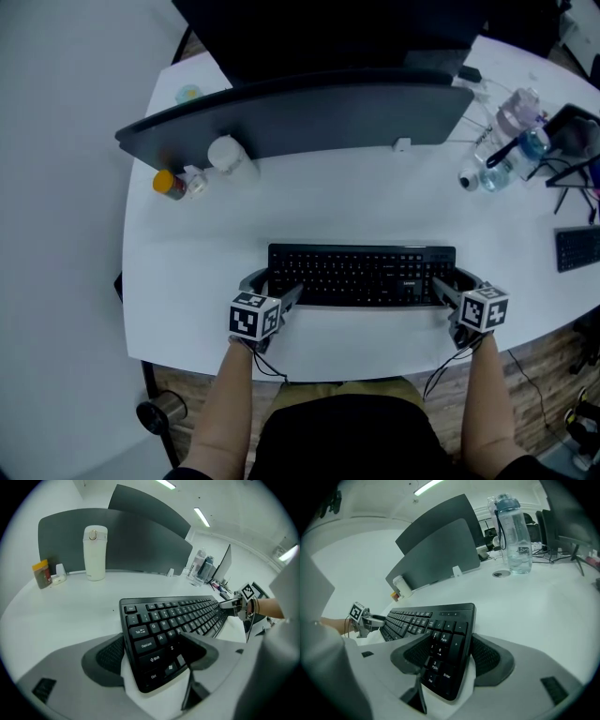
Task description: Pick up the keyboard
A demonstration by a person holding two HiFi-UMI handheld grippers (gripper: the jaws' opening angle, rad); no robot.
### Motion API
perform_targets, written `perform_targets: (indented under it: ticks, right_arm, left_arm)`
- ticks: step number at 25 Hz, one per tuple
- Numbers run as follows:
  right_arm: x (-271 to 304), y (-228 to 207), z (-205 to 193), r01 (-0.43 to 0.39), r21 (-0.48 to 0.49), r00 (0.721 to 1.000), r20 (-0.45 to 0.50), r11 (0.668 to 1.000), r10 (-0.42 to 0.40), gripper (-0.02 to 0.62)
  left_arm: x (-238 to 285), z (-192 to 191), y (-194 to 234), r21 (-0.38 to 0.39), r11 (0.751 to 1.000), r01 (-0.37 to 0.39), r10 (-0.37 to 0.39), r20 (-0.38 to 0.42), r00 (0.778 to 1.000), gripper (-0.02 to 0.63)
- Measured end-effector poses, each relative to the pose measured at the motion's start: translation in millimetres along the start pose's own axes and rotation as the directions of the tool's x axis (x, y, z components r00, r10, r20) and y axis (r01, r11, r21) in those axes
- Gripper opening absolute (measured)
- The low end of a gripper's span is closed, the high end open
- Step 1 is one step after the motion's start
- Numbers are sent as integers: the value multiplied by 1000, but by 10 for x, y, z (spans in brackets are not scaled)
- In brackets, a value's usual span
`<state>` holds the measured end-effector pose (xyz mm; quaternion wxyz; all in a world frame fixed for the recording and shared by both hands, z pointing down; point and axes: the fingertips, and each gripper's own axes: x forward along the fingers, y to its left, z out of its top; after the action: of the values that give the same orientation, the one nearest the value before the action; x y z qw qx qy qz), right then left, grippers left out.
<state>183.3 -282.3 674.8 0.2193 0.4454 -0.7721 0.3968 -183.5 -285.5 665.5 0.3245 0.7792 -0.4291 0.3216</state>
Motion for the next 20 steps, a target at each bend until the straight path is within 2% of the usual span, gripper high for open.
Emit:
perform_targets:
  ticks: [12, 17, 20]
  right_arm:
    - [-39, 106, -1, 31, 7, 998, 51, 999, -32, 281]
    - [-1, 209, 60, 19, -23, 998, 57, 1000, -18, 281]
    - [-48, 247, 107, 40, -28, 996, 80, 999, -38, 281]
  left_arm:
    - [-113, -39, 50, 16, 999, -41, 42, -53, 998, 359]
    - [-249, -59, 115, 7, 996, -86, 86, -52, 995, 348]
    - [-336, 32, 107, 27, 993, -111, 111, -25, 993, 345]
